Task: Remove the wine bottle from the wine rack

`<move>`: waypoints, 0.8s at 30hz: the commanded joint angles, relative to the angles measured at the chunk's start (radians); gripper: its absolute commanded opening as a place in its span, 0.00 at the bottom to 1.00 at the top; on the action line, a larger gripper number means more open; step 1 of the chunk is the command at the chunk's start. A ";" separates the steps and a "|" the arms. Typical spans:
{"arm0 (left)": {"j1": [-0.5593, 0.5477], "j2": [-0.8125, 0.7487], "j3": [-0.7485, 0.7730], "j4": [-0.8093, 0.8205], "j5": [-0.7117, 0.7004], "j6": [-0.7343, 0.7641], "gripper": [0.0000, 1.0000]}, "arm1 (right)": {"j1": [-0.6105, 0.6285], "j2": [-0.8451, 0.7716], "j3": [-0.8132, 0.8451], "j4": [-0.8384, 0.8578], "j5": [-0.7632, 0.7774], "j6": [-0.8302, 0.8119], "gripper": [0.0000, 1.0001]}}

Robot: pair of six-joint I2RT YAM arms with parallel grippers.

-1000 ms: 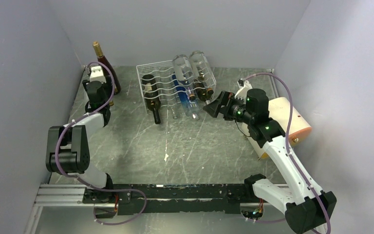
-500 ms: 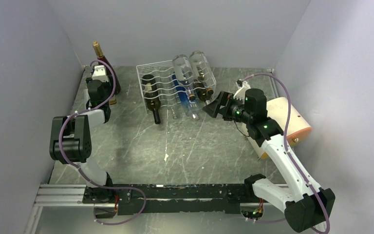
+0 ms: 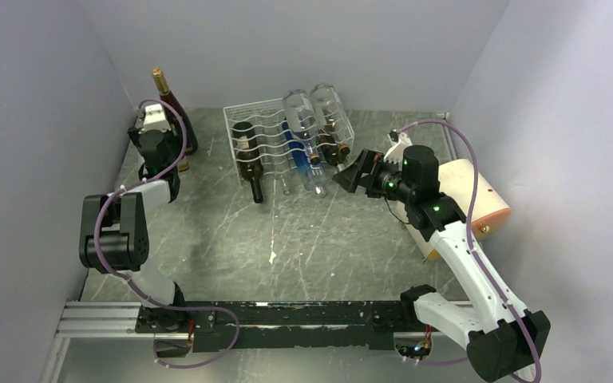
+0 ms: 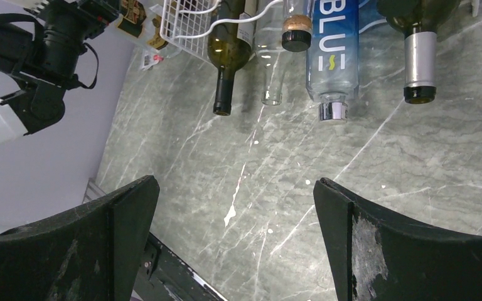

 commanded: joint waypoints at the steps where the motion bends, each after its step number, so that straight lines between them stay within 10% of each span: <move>1: 0.004 -0.088 0.014 0.035 -0.042 -0.035 0.99 | -0.008 -0.027 0.002 -0.009 0.002 -0.003 1.00; 13: -0.053 -0.397 0.101 -0.538 -0.243 -0.385 0.99 | -0.009 -0.009 0.057 -0.078 0.082 -0.086 1.00; 24: -0.090 -0.675 0.140 -0.605 0.087 -0.248 0.99 | -0.008 0.105 0.075 -0.031 0.059 -0.109 1.00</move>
